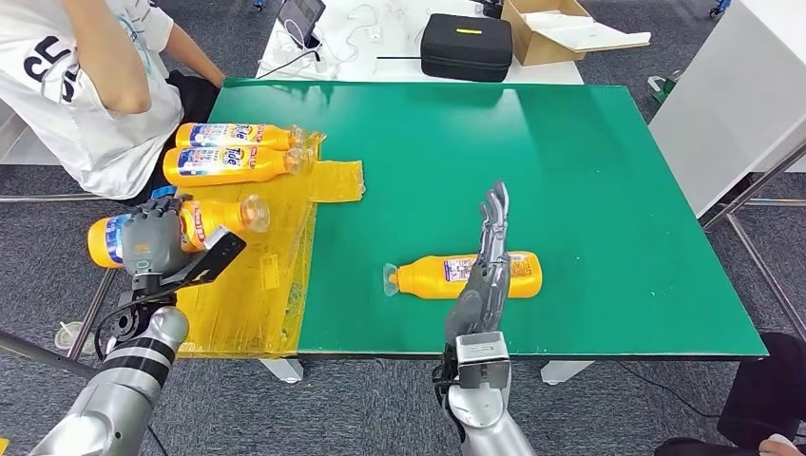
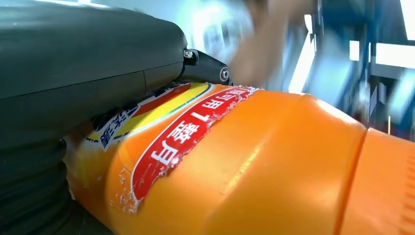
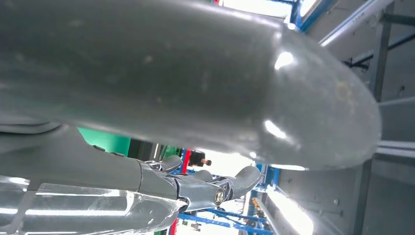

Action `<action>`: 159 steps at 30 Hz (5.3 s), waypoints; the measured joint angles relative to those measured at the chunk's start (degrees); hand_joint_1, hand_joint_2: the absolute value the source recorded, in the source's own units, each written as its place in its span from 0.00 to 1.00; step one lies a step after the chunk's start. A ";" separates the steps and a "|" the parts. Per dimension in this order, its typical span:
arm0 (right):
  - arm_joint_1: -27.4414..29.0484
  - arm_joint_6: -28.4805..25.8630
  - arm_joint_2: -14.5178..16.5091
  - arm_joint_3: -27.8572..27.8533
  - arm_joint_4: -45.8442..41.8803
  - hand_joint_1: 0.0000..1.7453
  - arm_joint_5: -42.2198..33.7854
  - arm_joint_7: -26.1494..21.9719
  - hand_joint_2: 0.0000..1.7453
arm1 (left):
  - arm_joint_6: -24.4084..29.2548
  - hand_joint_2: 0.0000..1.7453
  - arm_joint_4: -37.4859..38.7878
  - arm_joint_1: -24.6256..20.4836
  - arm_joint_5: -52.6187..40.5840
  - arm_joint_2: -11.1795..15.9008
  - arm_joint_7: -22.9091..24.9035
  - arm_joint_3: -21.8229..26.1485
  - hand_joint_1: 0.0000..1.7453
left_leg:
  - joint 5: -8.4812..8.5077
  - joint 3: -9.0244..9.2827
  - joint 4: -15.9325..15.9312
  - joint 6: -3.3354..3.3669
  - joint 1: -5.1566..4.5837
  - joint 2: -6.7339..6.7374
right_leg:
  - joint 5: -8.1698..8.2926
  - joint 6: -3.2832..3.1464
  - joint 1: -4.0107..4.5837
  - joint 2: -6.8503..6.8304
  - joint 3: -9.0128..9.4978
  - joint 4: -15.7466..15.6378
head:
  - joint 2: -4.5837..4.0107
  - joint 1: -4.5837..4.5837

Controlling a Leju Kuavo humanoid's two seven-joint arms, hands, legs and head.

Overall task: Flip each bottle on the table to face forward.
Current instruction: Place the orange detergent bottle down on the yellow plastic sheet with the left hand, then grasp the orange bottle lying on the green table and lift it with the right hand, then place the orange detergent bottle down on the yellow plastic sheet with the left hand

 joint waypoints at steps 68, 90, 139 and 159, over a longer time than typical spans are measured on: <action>-14.48 16.62 -6.88 -2.91 28.11 0.00 30.53 31.83 1.00 | -42.73 0.00 -8.34 8.51 61.16 -2.55 -10.98 2.53 0.00 | 0.10 0.31 -0.01 -0.02 0.00 -0.11 | 0.01 -0.02 0.01 -0.10 0.34 0.00 | 0.00 -0.02; -17.54 37.04 -23.56 0.32 27.56 0.00 28.88 35.59 1.00 | -31.83 1.00 -13.96 9.53 59.03 -8.09 -11.05 13.42 0.00 | 0.09 0.18 0.01 -0.01 -0.02 -0.18 | 0.01 -0.01 -0.02 -0.12 0.31 0.00 | -0.01 -0.02; -5.27 2.61 -12.79 -10.49 13.11 1.00 25.71 18.31 1.00 | -52.29 1.00 -20.07 16.38 75.13 -14.10 1.46 3.39 0.00 | -0.03 0.06 0.00 -0.01 -0.02 -0.16 | -0.06 -0.02 -0.02 -0.12 0.19 -0.01 | -0.01 -0.03; -3.01 5.41 -0.67 -12.71 26.39 1.00 20.74 5.43 1.00 | -62.07 1.00 -28.06 21.17 90.89 -12.93 5.79 -12.73 0.00 | -0.03 -0.01 -0.01 -0.02 0.01 -0.14 | -0.06 -0.02 0.01 -0.12 0.10 -0.01 | 0.00 -0.02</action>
